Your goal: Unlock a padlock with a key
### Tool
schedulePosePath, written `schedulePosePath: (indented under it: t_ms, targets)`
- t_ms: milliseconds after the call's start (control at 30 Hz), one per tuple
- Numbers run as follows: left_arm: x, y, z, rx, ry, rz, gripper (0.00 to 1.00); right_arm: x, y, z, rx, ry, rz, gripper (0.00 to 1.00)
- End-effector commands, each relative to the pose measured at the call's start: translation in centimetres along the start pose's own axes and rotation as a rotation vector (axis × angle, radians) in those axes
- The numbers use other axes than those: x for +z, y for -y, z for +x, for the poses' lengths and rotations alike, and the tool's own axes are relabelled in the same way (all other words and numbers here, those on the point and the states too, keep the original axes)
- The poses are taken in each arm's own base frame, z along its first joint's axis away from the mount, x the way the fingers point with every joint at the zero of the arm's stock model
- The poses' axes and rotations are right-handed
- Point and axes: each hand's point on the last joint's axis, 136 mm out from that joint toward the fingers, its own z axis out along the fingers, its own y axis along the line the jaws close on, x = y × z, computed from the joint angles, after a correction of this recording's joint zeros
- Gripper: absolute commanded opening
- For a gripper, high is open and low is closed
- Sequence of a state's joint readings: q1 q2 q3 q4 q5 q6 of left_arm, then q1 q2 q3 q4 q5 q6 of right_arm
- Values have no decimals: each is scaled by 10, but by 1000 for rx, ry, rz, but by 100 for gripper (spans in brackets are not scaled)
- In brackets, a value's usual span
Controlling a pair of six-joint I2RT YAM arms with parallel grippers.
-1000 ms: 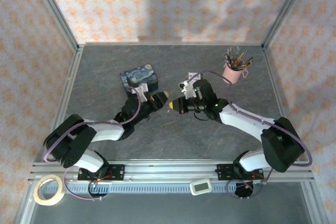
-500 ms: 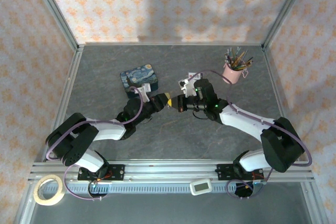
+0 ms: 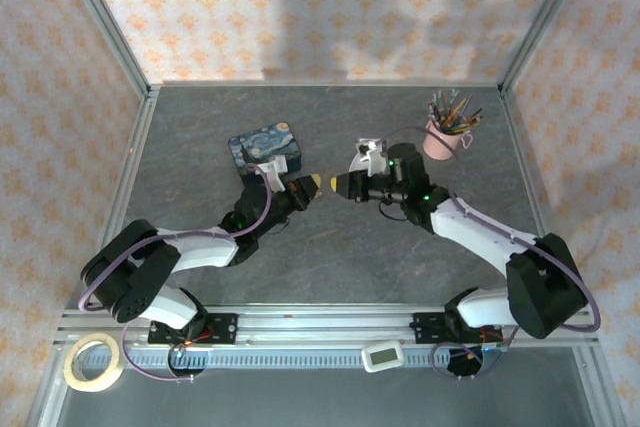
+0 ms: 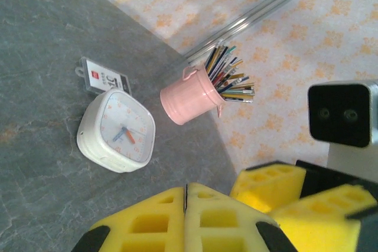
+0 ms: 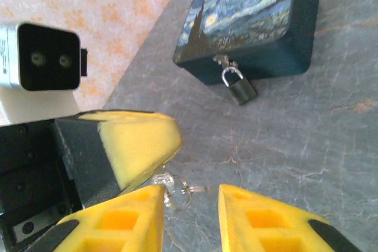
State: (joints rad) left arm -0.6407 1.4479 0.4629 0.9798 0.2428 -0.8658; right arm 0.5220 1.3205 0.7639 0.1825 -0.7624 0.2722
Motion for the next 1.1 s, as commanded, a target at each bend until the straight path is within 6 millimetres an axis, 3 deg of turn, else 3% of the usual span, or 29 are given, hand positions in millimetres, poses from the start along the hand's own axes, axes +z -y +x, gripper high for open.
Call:
schedulePosePath:
  t_ms: [0,233,533,967,1067]
  targets:
    - [-1,23,-19,75,53,54,0,-5,-26,-13,-50,26,-119,30]
    - [-6,48,-22,66,61,186,0,-1,-43,-8,-17,25,-269,31]
    - [-8,56,-24,32,72,236,0,3,-38,7,3,9,-278,34]
    - [-7,59,-18,-9,51,285,0,2,-49,1,2,37,-333,34]
    - [-7,62,-20,-12,56,294,0,4,-48,3,15,35,-344,30]
